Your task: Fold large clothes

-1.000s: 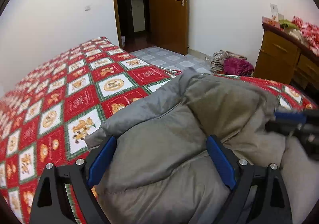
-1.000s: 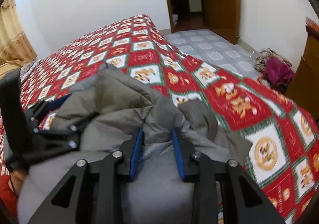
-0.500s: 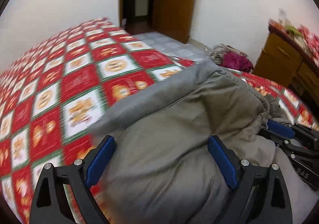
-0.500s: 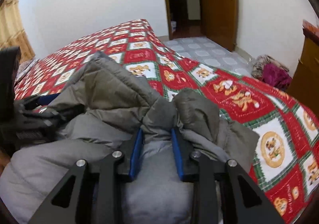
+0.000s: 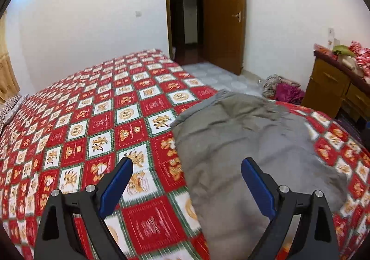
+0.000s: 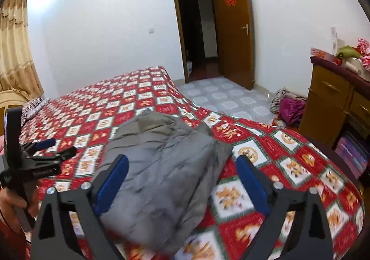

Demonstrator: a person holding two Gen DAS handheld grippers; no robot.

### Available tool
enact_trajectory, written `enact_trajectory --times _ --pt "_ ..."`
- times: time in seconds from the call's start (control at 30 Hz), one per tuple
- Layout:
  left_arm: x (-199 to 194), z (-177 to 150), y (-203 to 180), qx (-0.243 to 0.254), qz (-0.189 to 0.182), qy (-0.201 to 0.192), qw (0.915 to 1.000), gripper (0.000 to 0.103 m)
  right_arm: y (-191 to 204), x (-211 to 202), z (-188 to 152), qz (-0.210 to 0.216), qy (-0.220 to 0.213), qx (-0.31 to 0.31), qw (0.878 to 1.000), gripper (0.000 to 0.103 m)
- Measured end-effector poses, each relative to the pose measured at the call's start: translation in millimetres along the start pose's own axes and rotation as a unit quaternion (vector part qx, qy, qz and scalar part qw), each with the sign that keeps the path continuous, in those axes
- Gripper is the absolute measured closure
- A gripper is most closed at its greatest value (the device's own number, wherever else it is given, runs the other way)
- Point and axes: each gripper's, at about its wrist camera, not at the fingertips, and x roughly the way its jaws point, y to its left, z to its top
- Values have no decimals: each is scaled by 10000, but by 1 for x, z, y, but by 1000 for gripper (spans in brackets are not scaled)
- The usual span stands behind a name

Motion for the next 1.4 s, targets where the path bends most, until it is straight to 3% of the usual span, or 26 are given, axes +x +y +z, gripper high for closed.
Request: enact_trajectory --times 0.1,0.2,0.43,0.67,0.97,1.1,1.4 --pt "-27 -10 -9 -30 -11 -132 9999 7 22 -19 -8 -17 -168 -47 9998 6" --pt "-48 -19 -16 41 220 -237 9995 7 37 -39 -14 -44 -404 38 9992 5" --pt "-81 -36 -18 -170 426 -414 9981 7 46 -71 -24 -44 -856 397 9955 2" --pt "-104 -42 -23 -225 550 -629 9962 7 59 -89 -32 -314 -1100 203 9932 1" --pt "-122 -44 -23 -232 916 -879 9916 6 64 -97 -38 -478 -1259 221 9906 1" --pt "-131 -46 -15 -382 700 -1144 9902 6 64 -97 -39 -408 -1265 285 9907 1" --pt "-141 -45 -15 -255 781 -1265 9886 6 63 -90 -40 -396 -1139 382 9920 1"
